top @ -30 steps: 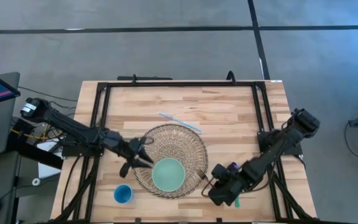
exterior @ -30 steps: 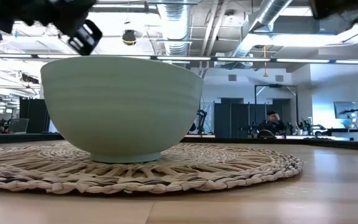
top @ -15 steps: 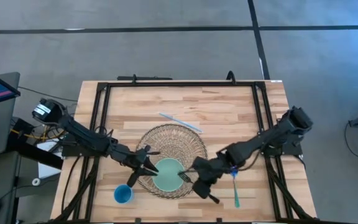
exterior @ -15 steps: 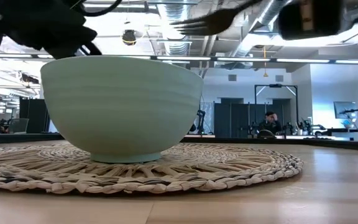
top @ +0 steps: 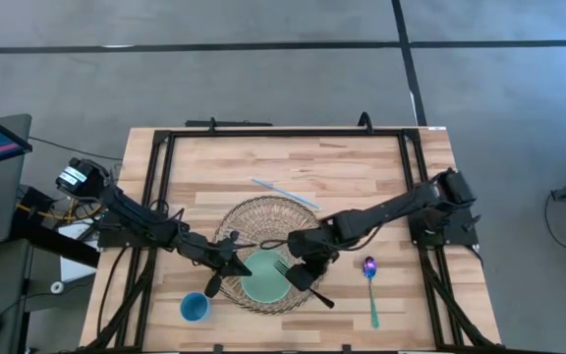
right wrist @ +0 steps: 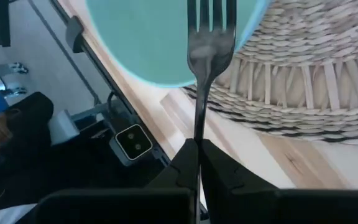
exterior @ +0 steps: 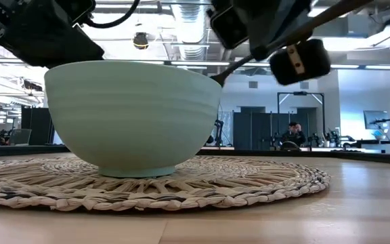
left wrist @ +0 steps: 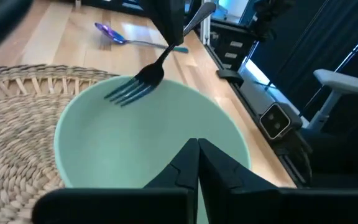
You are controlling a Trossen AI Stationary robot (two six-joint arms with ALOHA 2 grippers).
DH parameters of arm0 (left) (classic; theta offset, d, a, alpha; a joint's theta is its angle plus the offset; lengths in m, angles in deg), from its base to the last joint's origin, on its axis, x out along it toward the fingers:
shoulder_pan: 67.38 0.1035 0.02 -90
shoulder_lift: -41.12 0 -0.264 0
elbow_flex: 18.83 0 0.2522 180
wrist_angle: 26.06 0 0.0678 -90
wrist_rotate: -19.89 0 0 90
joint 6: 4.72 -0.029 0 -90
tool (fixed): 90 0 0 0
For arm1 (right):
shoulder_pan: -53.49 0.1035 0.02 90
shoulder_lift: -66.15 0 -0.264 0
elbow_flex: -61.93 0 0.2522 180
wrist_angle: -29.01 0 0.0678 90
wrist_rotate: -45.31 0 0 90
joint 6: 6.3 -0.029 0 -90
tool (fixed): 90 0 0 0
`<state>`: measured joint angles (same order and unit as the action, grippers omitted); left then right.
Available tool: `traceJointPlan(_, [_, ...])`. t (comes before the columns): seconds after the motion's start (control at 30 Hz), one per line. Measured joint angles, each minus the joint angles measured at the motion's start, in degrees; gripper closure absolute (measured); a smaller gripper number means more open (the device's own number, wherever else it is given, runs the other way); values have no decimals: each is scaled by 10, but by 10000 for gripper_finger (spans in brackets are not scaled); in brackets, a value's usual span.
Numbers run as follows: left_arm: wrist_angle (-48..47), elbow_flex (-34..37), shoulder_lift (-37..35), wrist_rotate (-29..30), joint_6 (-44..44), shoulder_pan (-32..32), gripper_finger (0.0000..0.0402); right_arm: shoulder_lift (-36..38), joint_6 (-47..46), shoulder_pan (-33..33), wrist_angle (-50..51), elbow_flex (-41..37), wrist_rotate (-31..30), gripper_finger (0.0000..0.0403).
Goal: Pick & Place Utensil
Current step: Put the black fork into the blue bowl on the brown mat
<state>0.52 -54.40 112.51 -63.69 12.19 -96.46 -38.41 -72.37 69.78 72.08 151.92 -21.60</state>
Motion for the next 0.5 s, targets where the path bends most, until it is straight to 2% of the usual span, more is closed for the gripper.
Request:
traceJointPlan(0.27, [-20,0,3,0,0,0,396,-27,-19,-24,-83,0,49,401])
traceJointPlan(0.5, [-21,0,38,3,0,-19,396,-28,-20,-45,-86,0,53,401])
